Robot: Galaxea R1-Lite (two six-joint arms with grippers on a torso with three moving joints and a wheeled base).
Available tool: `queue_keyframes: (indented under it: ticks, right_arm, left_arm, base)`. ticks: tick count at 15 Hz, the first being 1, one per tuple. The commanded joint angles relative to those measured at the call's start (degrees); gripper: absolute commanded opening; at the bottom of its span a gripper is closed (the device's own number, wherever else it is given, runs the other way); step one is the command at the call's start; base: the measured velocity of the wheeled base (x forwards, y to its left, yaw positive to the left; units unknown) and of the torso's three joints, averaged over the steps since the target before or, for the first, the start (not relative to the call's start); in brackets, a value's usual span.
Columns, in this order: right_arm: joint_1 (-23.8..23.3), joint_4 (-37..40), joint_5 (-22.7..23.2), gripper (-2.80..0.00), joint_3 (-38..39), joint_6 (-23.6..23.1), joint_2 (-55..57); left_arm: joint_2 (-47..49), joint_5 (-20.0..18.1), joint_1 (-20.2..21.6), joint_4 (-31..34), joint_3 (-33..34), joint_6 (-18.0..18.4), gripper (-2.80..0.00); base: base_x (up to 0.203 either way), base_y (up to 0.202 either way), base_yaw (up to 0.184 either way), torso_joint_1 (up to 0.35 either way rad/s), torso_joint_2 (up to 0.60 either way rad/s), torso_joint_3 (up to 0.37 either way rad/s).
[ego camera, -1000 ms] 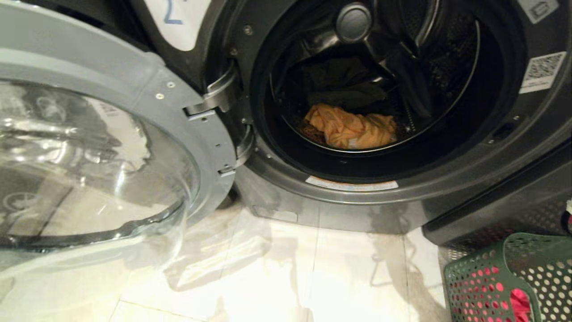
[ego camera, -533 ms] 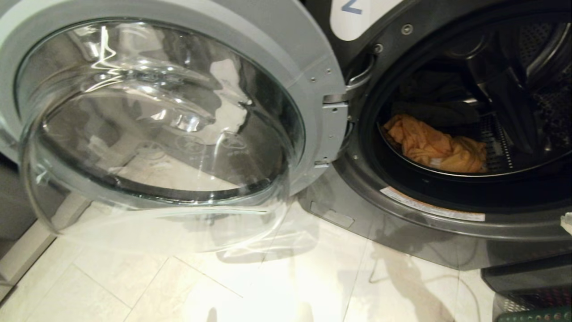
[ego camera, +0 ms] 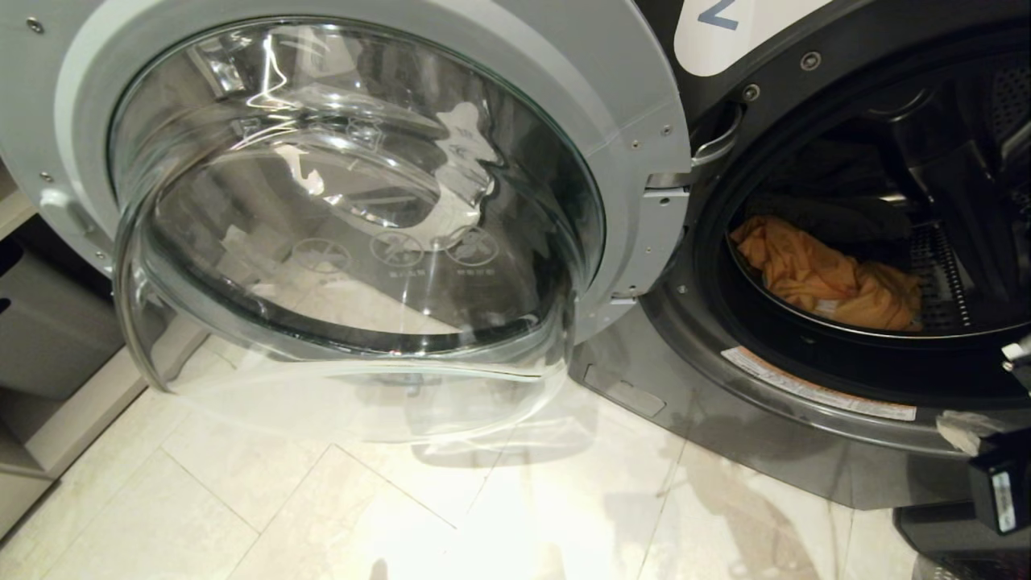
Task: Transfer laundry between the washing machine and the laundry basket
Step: Pick a cloth and place it into the basket
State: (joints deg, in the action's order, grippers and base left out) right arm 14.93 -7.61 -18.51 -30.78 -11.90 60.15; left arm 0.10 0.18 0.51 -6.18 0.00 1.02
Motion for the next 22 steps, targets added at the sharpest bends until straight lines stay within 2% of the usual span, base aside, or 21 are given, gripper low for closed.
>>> queue_keyframes:
  ticks: [1,4,6,7,8,11,15,18,22]
  right_arm:
    - [-0.04,-11.03,-2.85,-2.80,-0.59,0.47,12.91]
    - [-0.07,-24.39,-9.67,-2.80,-1.95,2.18,24.16]
    - [-0.23,-28.04,-15.31,-2.80,-6.13,5.40,29.90]
    - [-0.59,-28.73,-16.71,-2.80,-8.34,6.93,31.86]
    - [-1.55,-29.06,-17.28,0.00,-10.24,7.63,33.42]
    - [-6.07,-29.00,-16.90,0.00,-15.89,8.08,37.18]
    - [-12.58,-28.82,-13.25,0.00,-22.71,8.79,43.50]
    - [-16.14,-28.02,-9.83,0.00,-28.10,12.01,48.58]
    - [-19.30,-27.75,-9.29,0.00,-37.97,15.09,56.75]
  left_arm:
    - [0.08,-0.01,0.02,0.02,2.29,0.04,-2.80]
    - [-0.01,0.08,0.02,0.02,2.29,0.21,-2.80]
    - [-0.01,0.08,0.02,0.02,2.29,0.12,-2.80]
    - [0.00,0.08,0.02,0.02,2.29,0.12,-2.80]
    - [0.08,0.08,0.02,0.02,2.29,0.01,-2.80]
    - [0.06,0.08,0.02,0.02,2.29,-0.22,-2.80]
    - [-0.01,0.26,0.02,-0.06,2.29,-0.40,-2.80]
    - [-0.01,0.34,0.02,-0.06,2.29,-0.67,-2.80]
    - [-0.01,0.34,0.02,-0.06,2.29,-0.84,-2.80]
  base:
    - [0.000,0.000,0.000,0.000,0.00,0.000]
    - [0.000,0.000,0.000,0.000,0.00,0.000]
    - [0.000,0.000,0.000,0.000,0.00,0.000]
    - [0.000,0.000,0.000,0.000,0.00,0.000]
    - [0.000,0.000,0.000,0.000,0.00,0.000]
    - [0.000,0.000,0.000,0.000,0.00,0.000]
    - [0.000,0.000,0.000,0.000,0.00,0.000]
    - [0.000,0.000,0.000,0.000,0.00,0.000]
    - [0.000,0.000,0.000,0.000,0.00,0.000]
